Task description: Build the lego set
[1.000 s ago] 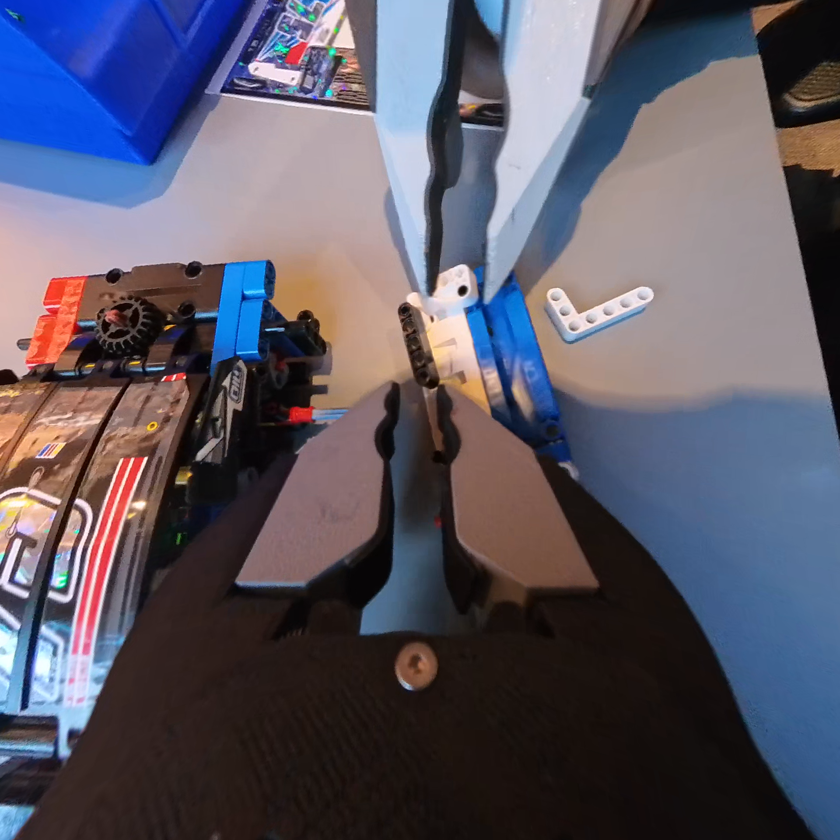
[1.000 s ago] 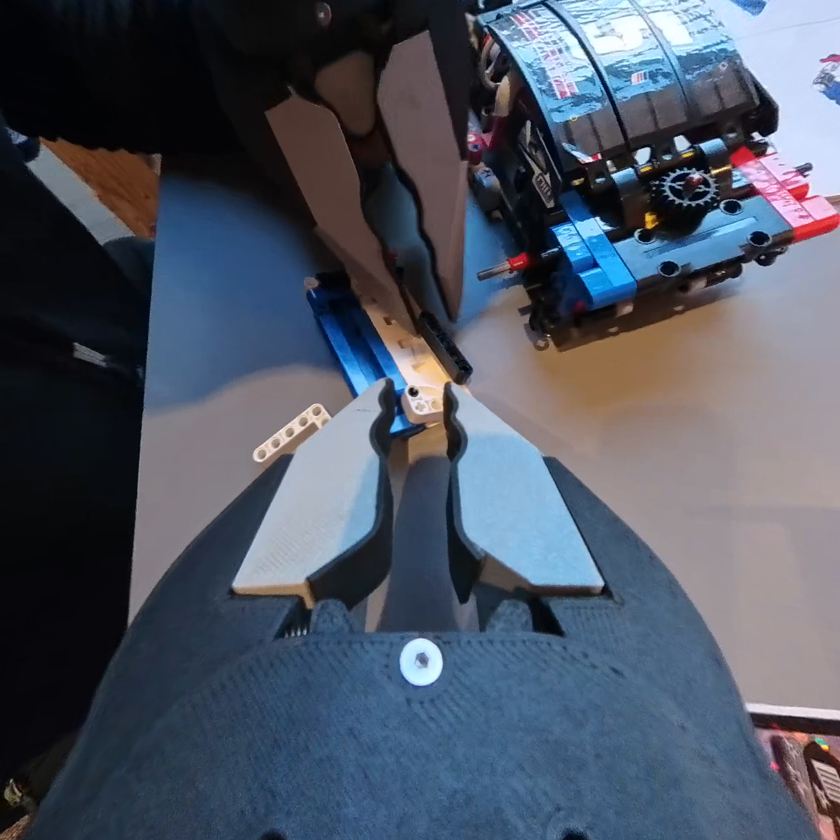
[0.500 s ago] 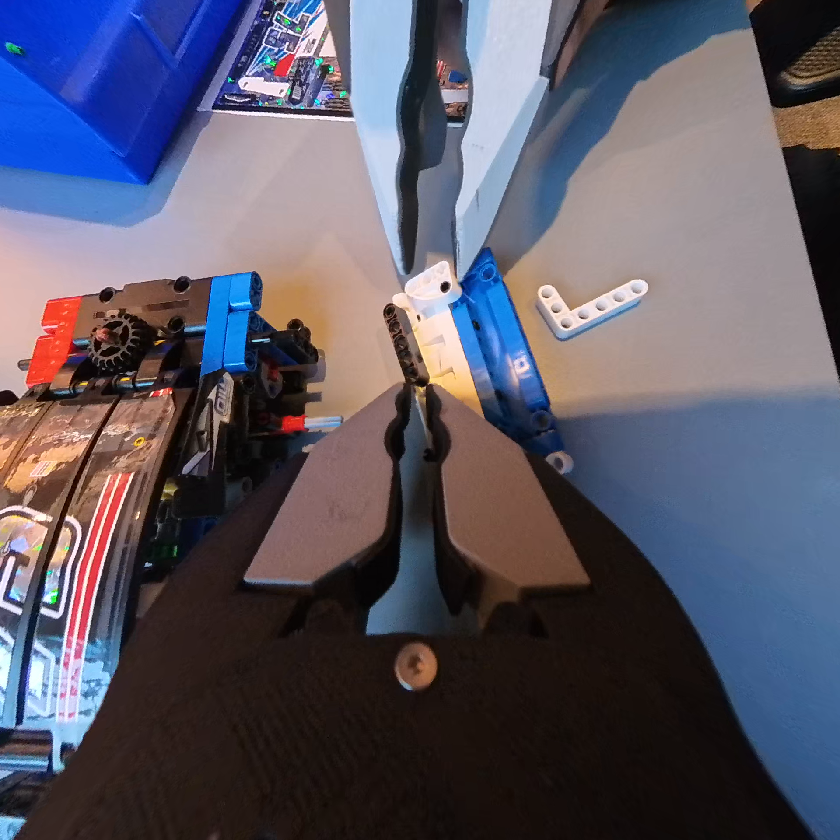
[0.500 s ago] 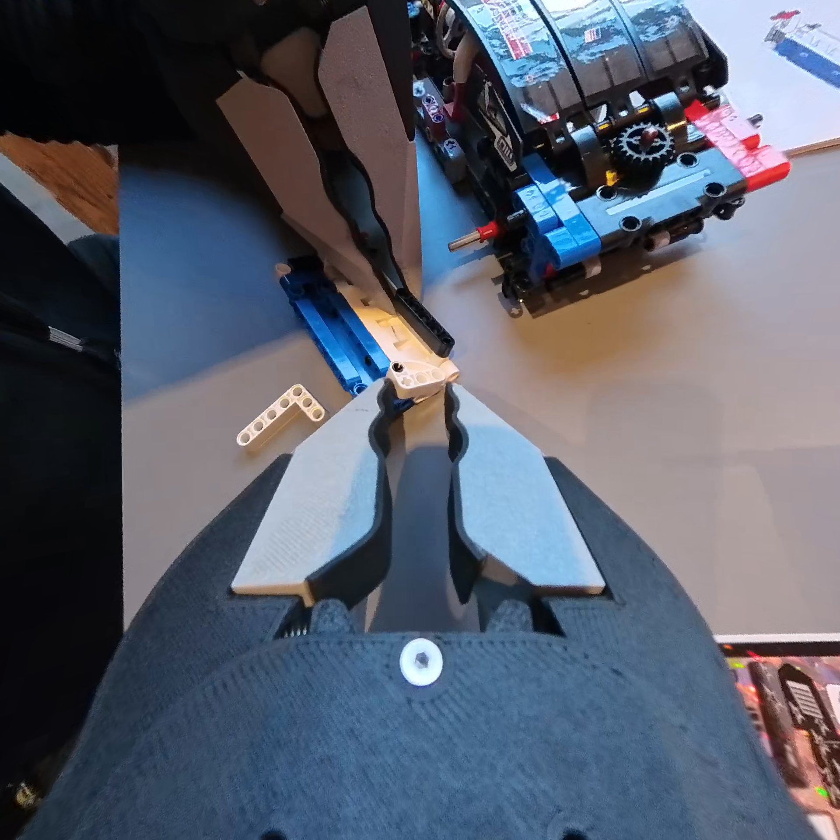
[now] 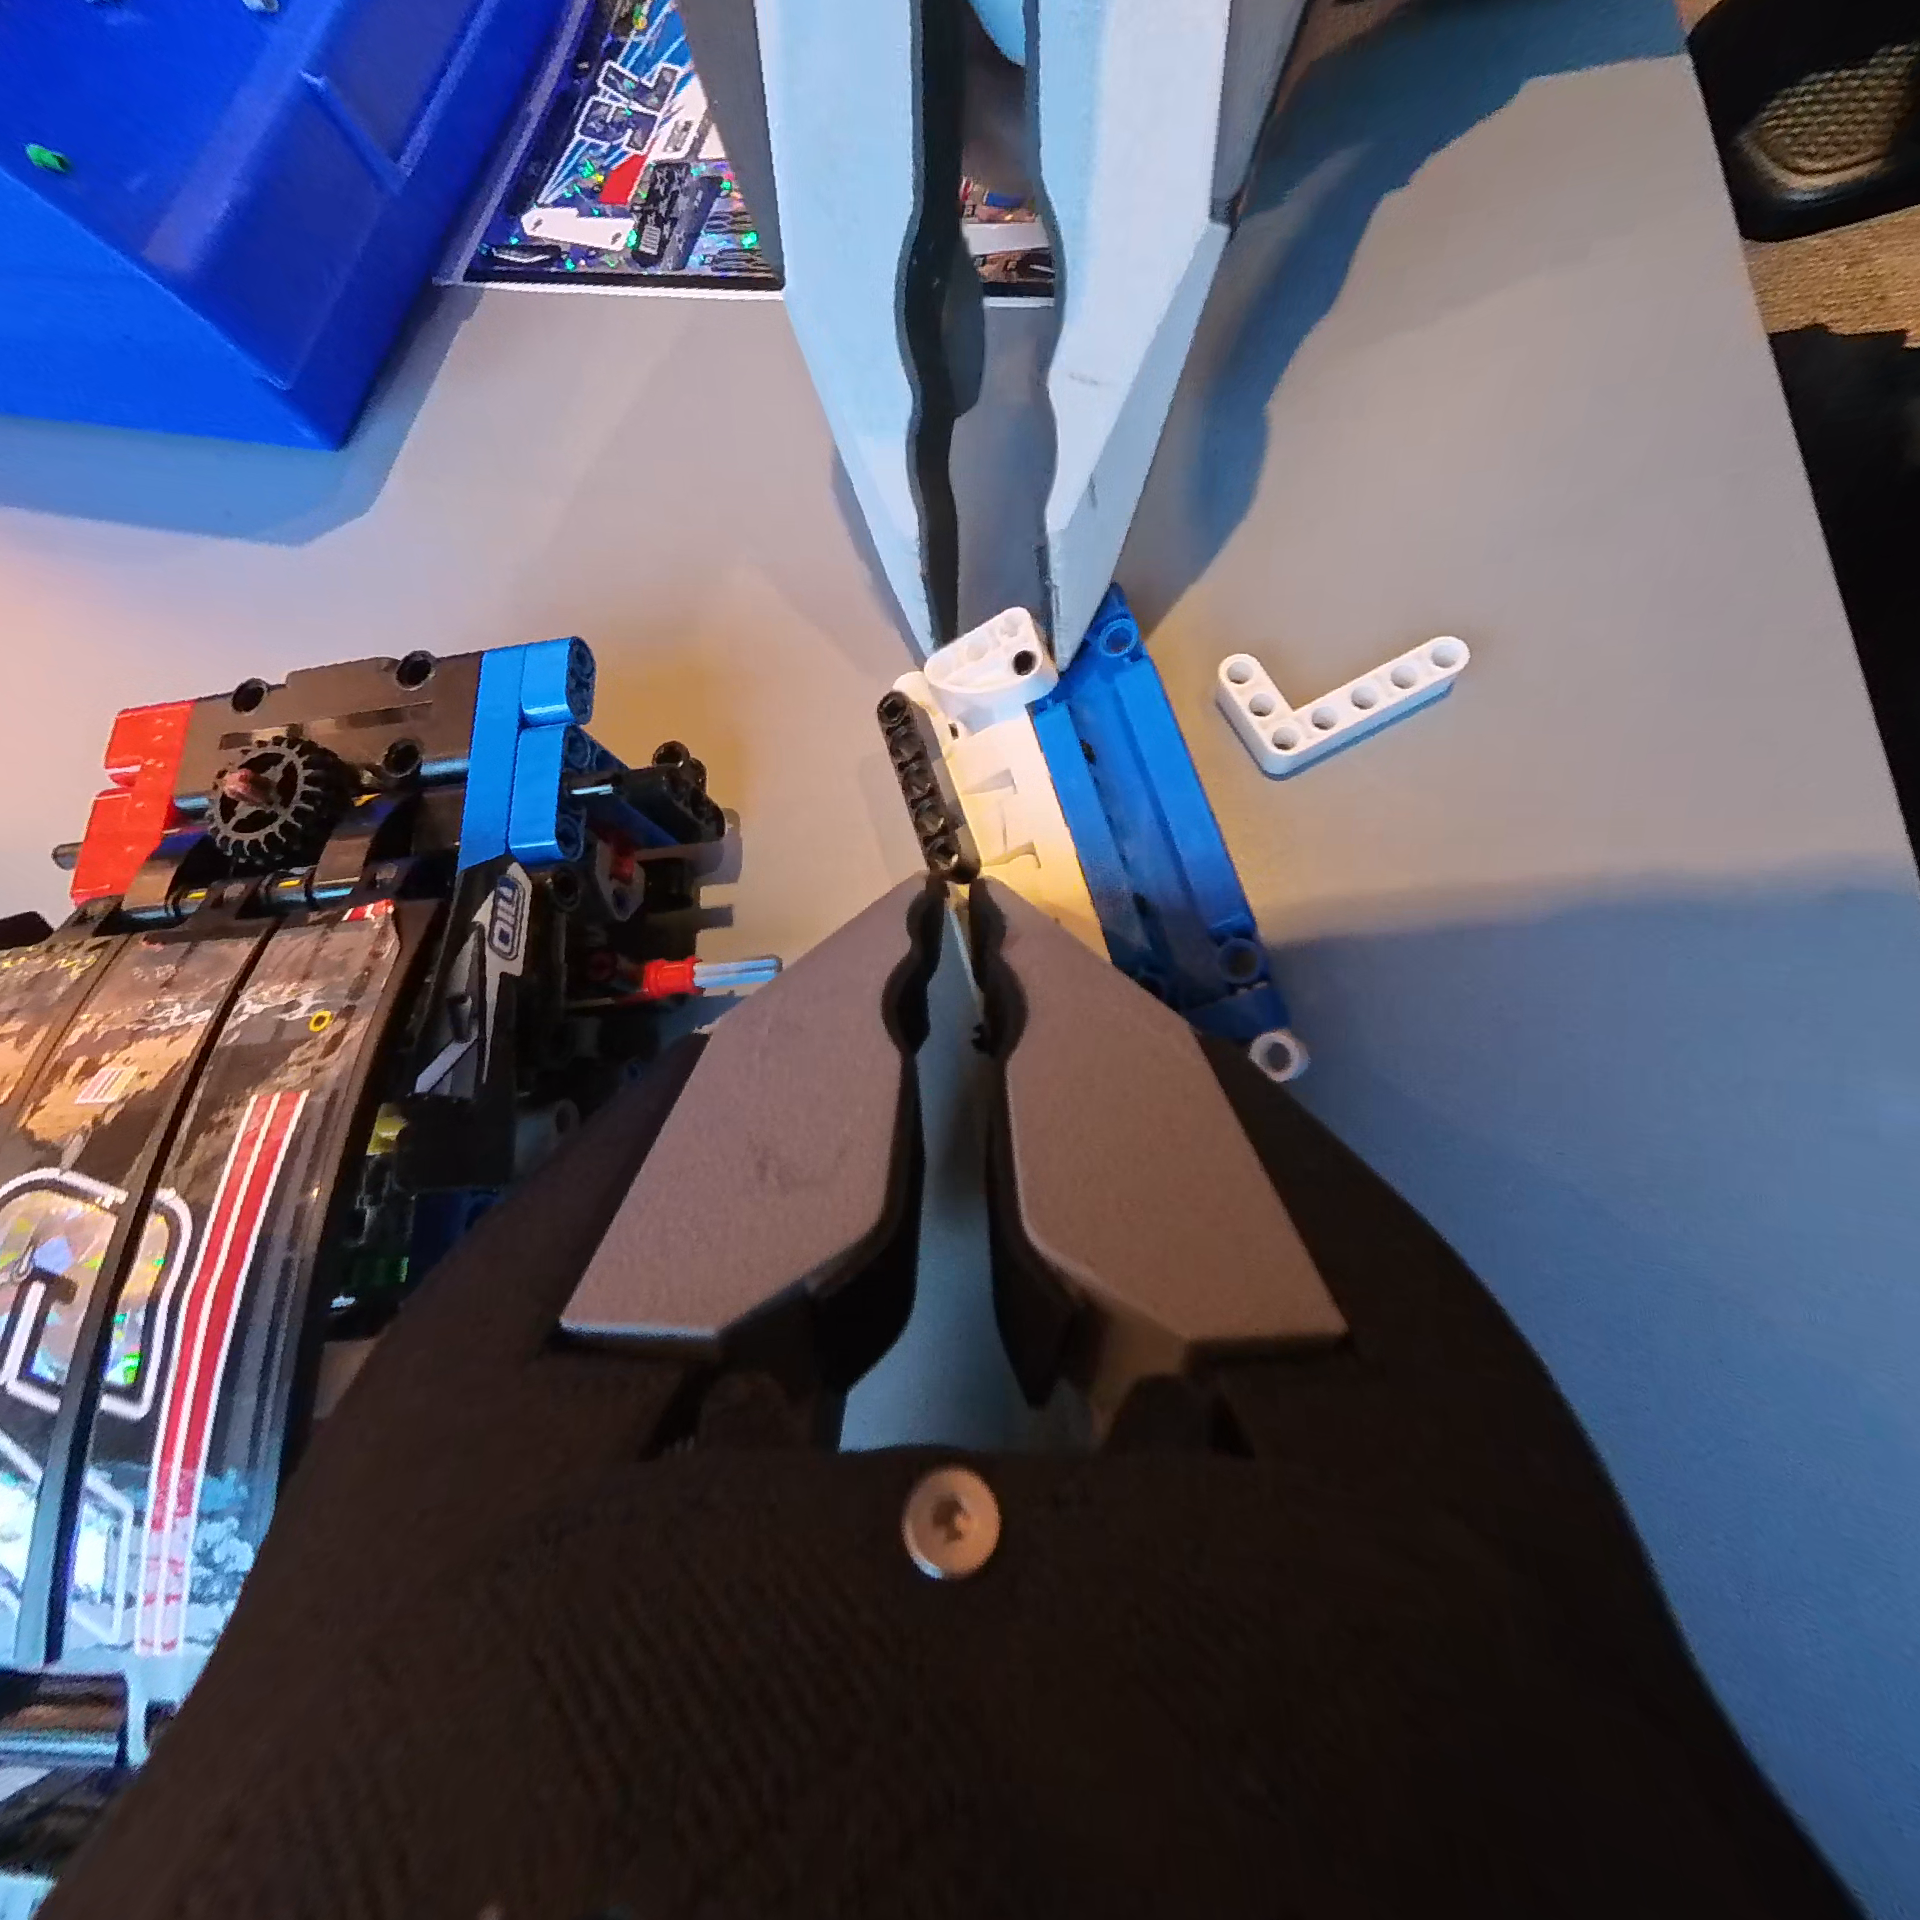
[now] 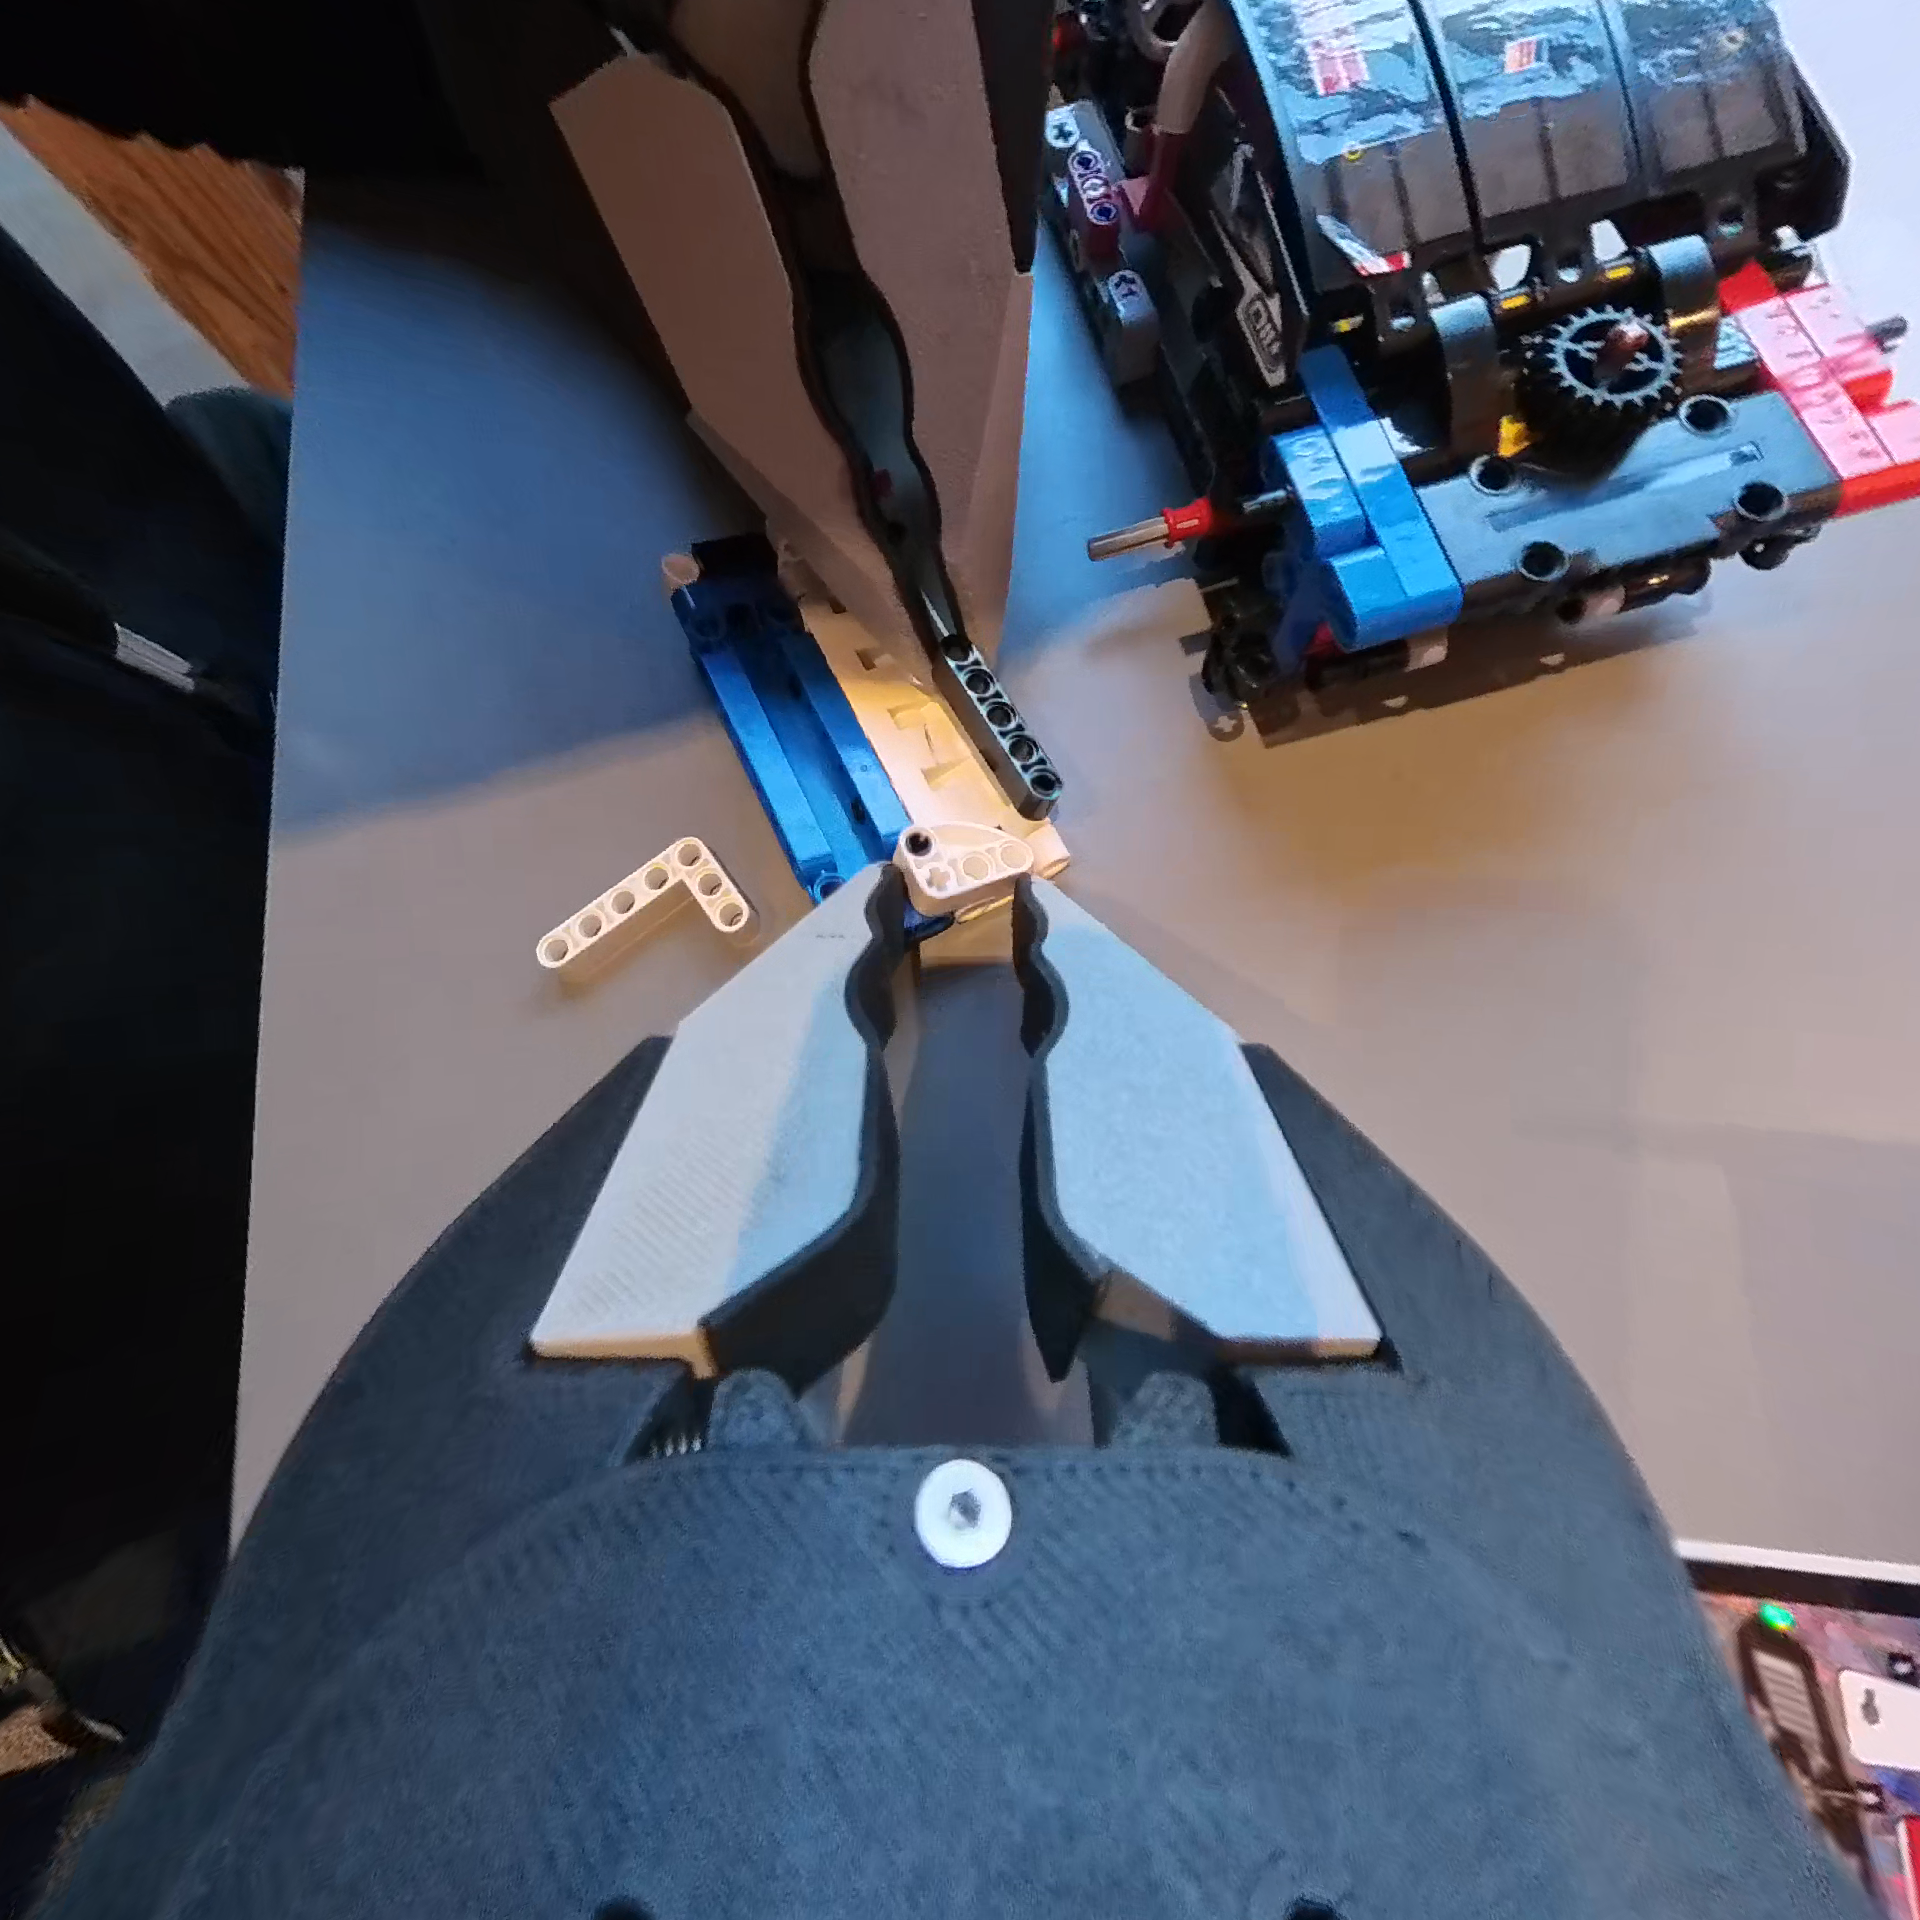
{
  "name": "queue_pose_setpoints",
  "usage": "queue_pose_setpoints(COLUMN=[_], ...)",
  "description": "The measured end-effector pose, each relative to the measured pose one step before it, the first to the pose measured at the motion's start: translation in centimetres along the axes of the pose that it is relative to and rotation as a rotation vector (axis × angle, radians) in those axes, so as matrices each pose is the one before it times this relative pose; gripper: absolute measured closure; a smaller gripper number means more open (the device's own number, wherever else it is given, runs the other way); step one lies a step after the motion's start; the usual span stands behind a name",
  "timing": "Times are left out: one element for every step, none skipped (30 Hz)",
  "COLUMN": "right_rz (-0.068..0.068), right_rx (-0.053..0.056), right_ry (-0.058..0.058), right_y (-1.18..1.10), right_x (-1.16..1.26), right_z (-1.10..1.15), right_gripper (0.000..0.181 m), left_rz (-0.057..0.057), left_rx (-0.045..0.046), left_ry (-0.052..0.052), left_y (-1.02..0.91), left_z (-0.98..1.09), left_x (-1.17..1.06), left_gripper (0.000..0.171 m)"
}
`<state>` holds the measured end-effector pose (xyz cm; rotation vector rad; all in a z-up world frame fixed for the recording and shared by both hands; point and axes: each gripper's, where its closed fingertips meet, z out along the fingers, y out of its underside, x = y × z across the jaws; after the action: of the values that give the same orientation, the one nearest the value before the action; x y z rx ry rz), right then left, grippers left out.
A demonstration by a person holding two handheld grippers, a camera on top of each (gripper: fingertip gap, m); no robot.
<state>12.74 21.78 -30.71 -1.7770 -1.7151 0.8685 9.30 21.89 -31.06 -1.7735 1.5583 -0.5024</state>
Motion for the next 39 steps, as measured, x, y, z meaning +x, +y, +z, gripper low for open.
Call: queue_pose_setpoints(right_rz=[-0.0121,-0.0120,-0.0127,-0.0138,-0.0153,-0.0182,-0.0186,-0.0148,-0.0151,-0.0206,-0.0255,-0.0212,-0.0114,0.0001,0.0076,0.0081,0.0052,0.0027,0.0039,0.0085,0.0130,0.0158,0.0158,0.0142,0.0116,0.0075,0.0048,0.0053,0.0055,0.0041,0.0031,0.0022,0.0027,0.0041,0.0040,0.0026,0.0016,0.0017,0.0024], right_rx=[-0.0059,-0.0047,-0.0044,-0.0041,-0.0034,-0.0027,-0.0021,-0.0025,-0.0038,-0.0063,-0.0084,-0.0094,-0.0095,-0.0073,-0.0039,0.0000,0.0029,0.0069,0.0119,0.0149,0.0192,0.0224,0.0233,0.0213,0.0173,0.0151,0.0154,0.0141,0.0091,0.0053,0.0030,0.0029,0.0043,0.0050,0.0065,0.0080,0.0072,0.0065,0.0058], right_ry=[-0.0068,-0.0080,-0.0096,-0.0105,-0.0104,-0.0111,-0.0132,-0.0148,-0.0142,-0.0098,-0.0047,-0.0024,-0.0022,-0.0028,-0.0014,0.0033,0.0096,0.0138,0.0161,0.0185,0.0195,0.0208,0.0211,0.0229,0.0264,0.0278,0.0268,0.0243,0.0211,0.0170,0.0159,0.0166,0.0141,0.0091,0.0075,0.0097,0.0104,0.0100,0.0111], right_y=[-0.010,-0.007,-0.005,-0.009,-0.007,0.004,-0.004,-0.002,0.010,0.010,0.020,0.018,0.007,-0.004,-0.004,0.012,0.005,-0.026,-0.107,-0.149,-0.197,-0.214,-0.225,-0.203,-0.173,-0.131,-0.123,-0.087,-0.011,0.071,0.111,0.109,0.081,0.057,0.022,0.022,0.060,0.078,0.103], right_x=[-0.041,-0.035,-0.041,-0.054,-0.033,-0.003,0.000,0.012,-0.005,0.002,0.001,0.010,0.027,0.017,0.011,0.016,0.009,-0.005,-0.015,0.016,0.045,0.074,0.079,0.088,0.123,0.125,0.091,0.033,-0.007,-0.081,-0.098,-0.086,-0.118,-0.184,-0.193,-0.150,-0.125,-0.106,-0.055], right_z=[0.037,0.049,0.043,0.045,0.035,0.015,0.001,-0.004,-0.003,-0.004,-0.007,-0.001,-0.009,-0.002,-0.014,-0.013,-0.036,-0.102,-0.187,-0.274,-0.340,-0.391,-0.403,-0.412,-0.377,-0.357,-0.322,-0.285,-0.271,-0.261,-0.242,-0.263,-0.263,-0.258,-0.247,-0.237,-0.215,-0.178,-0.169], right_gripper=[0.163,0.163,0.163,0.163,0.163,0.163,0.163,0.163,0.163,0.163,0.163,0.163,0.163,0.163,0.163,0.163,0.163,0.163,0.163,0.162,0.160,0.159,0.157,0.158,0.158,0.158,0.158,0.159,0.159,0.160,0.160,0.160,0.160,0.161,0.160,0.161,0.161,0.161,0.161], left_rz=[0.0004,0.0006,0.0003,0.0006,0.0020,0.0030,0.0017,0.0025,0.0035,0.0047,0.0045,0.0038,0.0012,-0.0024,-0.0025,0.0002,0.0021,0.0030,0.0020,0.0005,-0.0013,-0.0017,-0.0022,-0.0019,-0.0070,-0.0178,-0.0231,-0.0196,-0.0132,-0.0075,-0.0040,-0.0045,-0.0081,-0.0130,-0.0157,-0.0114,-0.0014,0.0020,-0.0059], left_rx=[0.00074,0.00085,0.00131,0.00129,0.00040,0.00082,0.00074,0.00002,0.00038,0.00153,0.00181,0.00128,0.00121,-0.00039,-0.00083,0.00011,0.00047,-0.00077,-0.00507,-0.00390,0.00040,-0.00156,-0.00222,0.00217,0.01190,0.01872,0.02069,0.02174,0.01885,0.01447,0.00976,0.00708,0.00548,0.00232,-0.00310,-0.00407,-0.00738,-0.02937,-0.03589], left_ry=[0.0019,0.0012,0.0013,0.0014,0.0004,-0.0006,-0.0002,-0.0002,0.0008,0.0014,0.0018,0.0006,0.0004,0.0005,0.0003,-0.0011,-0.0022,-0.0017,-0.0022,-0.0003,0.0000,-0.0027,-0.0082,-0.0059,-0.0053,-0.0038,0.0014,-0.0046,-0.0149,-0.0208,-0.0193,-0.0163,-0.0150,-0.0147,-0.0152,-0.0209,-0.0172,-0.0053,-0.0206], left_y=[0.003,-0.005,-0.004,-0.011,0.002,0.003,-0.003,-0.007,-0.012,-0.021,-0.026,-0.018,-0.018,0.006,0.005,0.006,-0.013,-0.010,0.051,0.056,-0.013,0.014,-0.005,-0.096,-0.243,-0.356,-0.418,-0.483,-0.486,-0.471,-0.387,-0.313,-0.194,-0.040,0.164,0.261,0.247,0.503,0.726], left_z=[-0.009,-0.015,-0.005,-0.014,-0.009,-0.005,-0.009,-0.003,-0.005,-0.007,-0.016,-0.003,-0.010,0.018,0.011,0.007,0.017,0.020,0.035,0.027,-0.015,-0.056,-0.080,-0.147,-0.211,-0.281,-0.359,-0.461,-0.526,-0.602,-0.646,-0.680,-0.728,-0.748,-0.792,-0.794,-0.721,-0.710,-0.773], left_x=[0.020,0.008,0.012,0.019,0.009,0.009,0.013,0.020,0.046,0.054,0.048,0.030,0.014,-0.001,-0.015,-0.015,-0.011,0.003,-0.006,0.006,-0.005,-0.048,-0.157,-0.144,-0.180,-0.214,-0.131,-0.193,-0.301,-0.318,-0.225,-0.093,-0.005,0.061,0.105,0.055,0.070,0.189,-0.068], left_gripper=[0.170,0.170,0.170,0.170,0.170,0.170,0.170,0.169,0.169,0.169,0.169,0.169,0.169,0.169,0.169,0.169,0.169,0.169,0.169,0.168,0.168,0.166,0.163,0.159,0.156,0.152,0.149,0.147,0.146,0.146,0.145,0.145,0.145,0.145,0.145,0.146,0.146,0.146,0.145])
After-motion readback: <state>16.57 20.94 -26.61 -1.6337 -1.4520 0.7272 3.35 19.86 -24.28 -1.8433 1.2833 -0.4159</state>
